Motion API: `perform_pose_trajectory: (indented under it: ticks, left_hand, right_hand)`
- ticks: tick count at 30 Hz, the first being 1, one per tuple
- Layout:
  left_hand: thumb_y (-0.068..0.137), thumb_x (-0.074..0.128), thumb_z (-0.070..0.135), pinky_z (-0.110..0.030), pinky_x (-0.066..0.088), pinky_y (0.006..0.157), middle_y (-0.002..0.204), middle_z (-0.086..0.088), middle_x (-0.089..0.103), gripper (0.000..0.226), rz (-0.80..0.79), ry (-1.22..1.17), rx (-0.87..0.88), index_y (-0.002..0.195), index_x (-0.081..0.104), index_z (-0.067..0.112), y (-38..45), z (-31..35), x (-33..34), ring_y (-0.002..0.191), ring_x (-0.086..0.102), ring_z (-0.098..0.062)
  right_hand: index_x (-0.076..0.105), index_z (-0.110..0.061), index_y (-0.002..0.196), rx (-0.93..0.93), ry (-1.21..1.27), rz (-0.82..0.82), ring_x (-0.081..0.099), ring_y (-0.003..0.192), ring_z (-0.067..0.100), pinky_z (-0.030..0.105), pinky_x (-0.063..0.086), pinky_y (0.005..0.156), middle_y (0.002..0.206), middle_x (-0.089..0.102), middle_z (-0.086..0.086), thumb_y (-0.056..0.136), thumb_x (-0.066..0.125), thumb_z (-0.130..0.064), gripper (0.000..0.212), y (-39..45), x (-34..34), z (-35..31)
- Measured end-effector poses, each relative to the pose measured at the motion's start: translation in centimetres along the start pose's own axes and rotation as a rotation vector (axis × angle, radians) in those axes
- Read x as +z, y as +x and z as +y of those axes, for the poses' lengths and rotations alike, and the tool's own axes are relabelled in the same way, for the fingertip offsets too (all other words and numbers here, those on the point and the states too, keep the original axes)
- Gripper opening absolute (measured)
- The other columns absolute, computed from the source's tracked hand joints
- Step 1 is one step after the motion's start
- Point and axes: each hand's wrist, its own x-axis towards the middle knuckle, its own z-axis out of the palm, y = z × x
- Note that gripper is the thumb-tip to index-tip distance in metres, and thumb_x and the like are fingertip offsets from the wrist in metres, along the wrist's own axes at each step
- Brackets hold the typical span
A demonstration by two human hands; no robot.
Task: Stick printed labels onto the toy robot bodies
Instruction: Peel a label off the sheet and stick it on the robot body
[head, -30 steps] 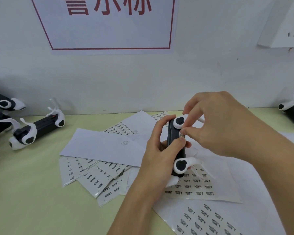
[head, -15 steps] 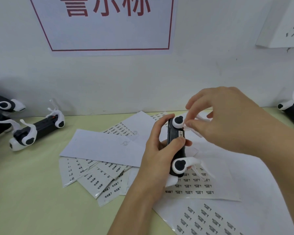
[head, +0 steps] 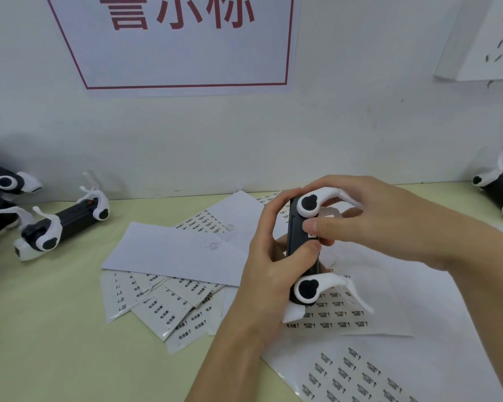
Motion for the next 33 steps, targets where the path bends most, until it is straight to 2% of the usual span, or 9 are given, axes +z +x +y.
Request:
perform_pose_trajectory:
  ticks: [4, 7, 9, 12, 15, 20, 23, 27, 33]
  left_hand:
    - [0.078, 0.066, 0.021, -0.046, 0.053, 0.073, 0.101, -0.017, 0.069, 0.062, -0.004, 0.003, 0.011, 0.135, 0.051, 0.04, 0.0, 0.0, 0.0, 0.067, 0.06, -0.031]
    - [0.077, 0.066, 0.02, -0.044, 0.053, 0.072, 0.105, -0.016, 0.069, 0.061, -0.022, 0.011, 0.023, 0.134, 0.053, 0.039, 0.0, 0.1, 0.1, 0.069, 0.06, -0.029]
    - [0.076, 0.065, 0.02, -0.039, 0.053, 0.068, 0.105, -0.014, 0.069, 0.06, -0.034, 0.013, 0.027, 0.132, 0.054, 0.038, 0.0, 0.0, 0.2, 0.071, 0.061, -0.023]
    - [0.075, 0.066, 0.021, -0.036, 0.054, 0.067, 0.104, -0.014, 0.067, 0.059, -0.048, 0.01, 0.02, 0.13, 0.055, 0.039, 0.0, 0.0, 0.2, 0.073, 0.061, -0.024]
    - [0.074, 0.066, 0.023, -0.042, 0.053, 0.071, 0.098, -0.012, 0.069, 0.063, -0.039, -0.018, -0.002, 0.133, 0.053, 0.04, 0.0, 0.1, 0.0, 0.071, 0.059, -0.032]
    - [0.074, 0.067, 0.025, -0.044, 0.048, 0.073, 0.1, -0.019, 0.066, 0.064, -0.037, -0.074, -0.023, 0.135, 0.052, 0.037, 0.0, 0.2, -0.1, 0.068, 0.057, -0.031]
    - [0.08, 0.069, 0.026, -0.046, 0.049, 0.075, 0.104, -0.018, 0.065, 0.058, -0.029, -0.092, -0.035, 0.135, 0.052, 0.035, 0.1, 0.1, -0.1, 0.069, 0.059, -0.031]
    - [0.09, 0.064, 0.021, -0.047, 0.054, 0.075, 0.104, -0.015, 0.07, 0.049, -0.005, -0.067, -0.05, 0.135, 0.053, 0.037, 0.2, 0.0, -0.1, 0.073, 0.064, -0.031]
    - [0.083, 0.067, 0.027, -0.049, 0.054, 0.076, 0.107, -0.012, 0.071, 0.055, 0.009, -0.079, -0.029, 0.135, 0.053, 0.038, 0.3, 0.0, -0.2, 0.083, 0.066, -0.029]
  right_hand:
    - [0.069, -0.033, 0.106, 0.04, 0.114, -0.034, 0.071, 0.088, 0.015, 0.038, 0.059, 0.087, 0.102, 0.072, -0.011, 0.088, 0.07, -0.022, 0.021, 0.1, 0.0, 0.2]
    - [0.07, -0.029, 0.106, 0.067, 0.18, -0.065, 0.071, 0.085, 0.011, 0.03, 0.06, 0.08, 0.102, 0.073, -0.008, 0.087, 0.07, -0.016, 0.023, 0.0, -0.3, 0.4]
    - [0.071, -0.027, 0.108, 0.083, 0.204, -0.085, 0.071, 0.085, 0.01, 0.031, 0.06, 0.081, 0.102, 0.074, -0.006, 0.088, 0.07, -0.013, 0.025, 0.0, -0.5, 0.7]
    - [0.071, -0.026, 0.11, 0.094, 0.212, -0.096, 0.072, 0.09, 0.019, 0.035, 0.061, 0.085, 0.105, 0.074, -0.003, 0.09, 0.069, -0.008, 0.027, 0.0, -0.8, 1.0]
    - [0.072, -0.025, 0.109, 0.072, 0.199, -0.094, 0.072, 0.094, 0.022, 0.033, 0.061, 0.082, 0.105, 0.074, 0.002, 0.093, 0.064, -0.004, 0.028, -0.1, -1.0, 1.3]
    - [0.072, -0.023, 0.109, 0.041, 0.17, -0.119, 0.07, 0.096, 0.021, 0.03, 0.056, 0.083, 0.105, 0.074, 0.002, 0.091, 0.064, 0.0, 0.03, -0.1, -1.2, 1.5]
    - [0.072, -0.022, 0.111, 0.036, 0.188, -0.131, 0.067, 0.105, 0.028, 0.035, 0.054, 0.089, 0.11, 0.073, 0.004, 0.088, 0.068, -0.004, 0.029, -0.2, -1.2, 1.5]
    - [0.072, -0.03, 0.111, 0.027, 0.157, -0.135, 0.069, 0.104, 0.015, 0.041, 0.055, 0.096, 0.11, 0.073, -0.005, 0.089, 0.071, -0.019, 0.024, -0.2, -1.0, 1.2]
    - [0.073, -0.029, 0.108, 0.019, 0.169, -0.114, 0.071, 0.098, 0.012, 0.043, 0.055, 0.098, 0.108, 0.074, -0.001, 0.089, 0.072, -0.022, 0.021, -0.1, -0.8, 1.1]
